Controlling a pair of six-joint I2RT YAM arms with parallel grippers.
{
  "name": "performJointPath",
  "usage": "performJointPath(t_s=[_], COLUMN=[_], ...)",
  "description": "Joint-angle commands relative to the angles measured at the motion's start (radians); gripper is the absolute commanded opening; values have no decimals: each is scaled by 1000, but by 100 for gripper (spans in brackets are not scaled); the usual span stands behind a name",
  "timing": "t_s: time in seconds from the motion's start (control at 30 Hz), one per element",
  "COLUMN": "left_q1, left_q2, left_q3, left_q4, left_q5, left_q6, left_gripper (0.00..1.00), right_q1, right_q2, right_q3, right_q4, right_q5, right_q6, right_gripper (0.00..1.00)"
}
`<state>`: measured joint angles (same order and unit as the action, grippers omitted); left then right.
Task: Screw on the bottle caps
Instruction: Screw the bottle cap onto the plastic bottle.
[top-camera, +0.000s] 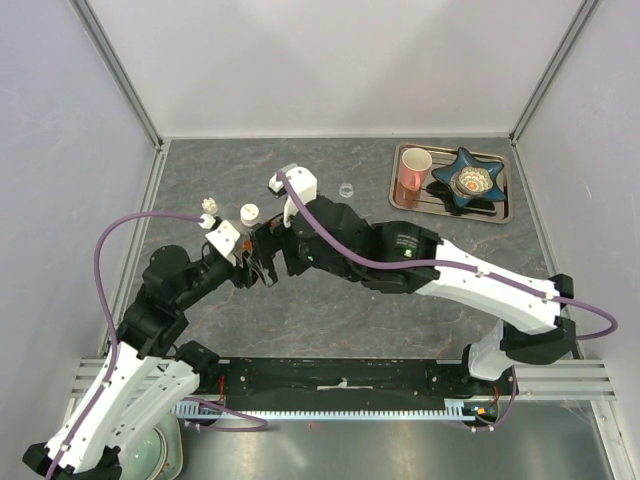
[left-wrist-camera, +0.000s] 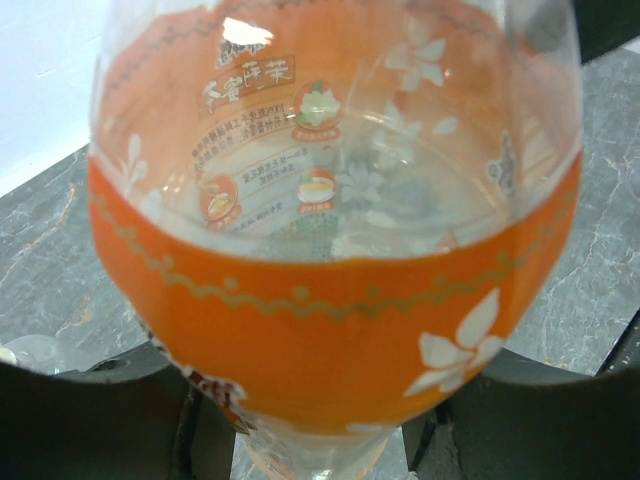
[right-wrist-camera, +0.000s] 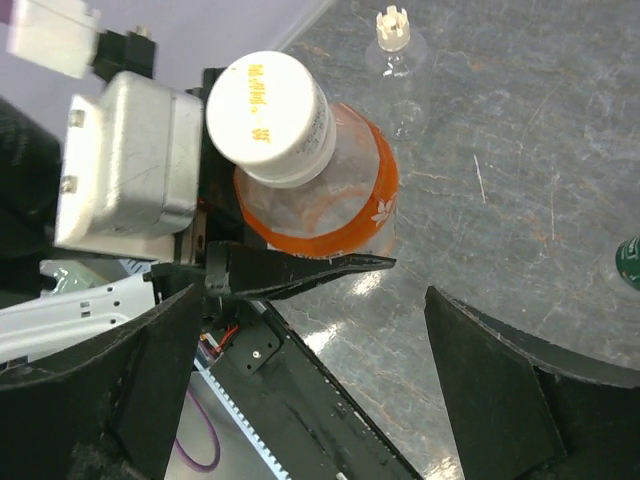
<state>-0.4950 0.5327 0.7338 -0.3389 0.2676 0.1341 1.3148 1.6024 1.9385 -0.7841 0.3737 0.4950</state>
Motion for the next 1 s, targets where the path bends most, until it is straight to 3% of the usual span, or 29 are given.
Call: performJointPath(t_s=[0.0,0.1,0.17,0.2,0.23,0.33,0.37,0.53,0.67,0.97], left_q1=[4,4,6,6,6,4,3,4,4,4], left_q2=[-7,3,10,25,35,78,90,142,150,142], left_q3=[49,62,70,75,81,108,121,154,157,154], left_q4=[48,35,34,28,9,-28,-47,-69,-66,-66], left_q5=[53,201,393,482,666,968,1011,1168,1184,1173], left_q6=[-50,-65,-64,-48,-38,10,30,53,36,36], left_gripper=[2,2,2,2,2,2,2,2,2,2], right_q1=[-2,-14,-55,-77,-103,-193,-210,-252,-267,-281], right_q2=[-133,-231,-311,-335,-361,-355,-342,-205,-121,-64], right_q3=[21,-41,-107,-125,-140,-98,-72,62,99,54], right_q4=[14,57,98,139,154,178,178,180,255,515], right_q5=[-103,-243,-361,-495,-569,-868,-927,-1145,-1317,-1447], right_q6=[-152,-267,-338,-369,-425,-525,-539,-567,-512,-325], right_gripper=[98,98,98,98,98,98,98,96,92,82])
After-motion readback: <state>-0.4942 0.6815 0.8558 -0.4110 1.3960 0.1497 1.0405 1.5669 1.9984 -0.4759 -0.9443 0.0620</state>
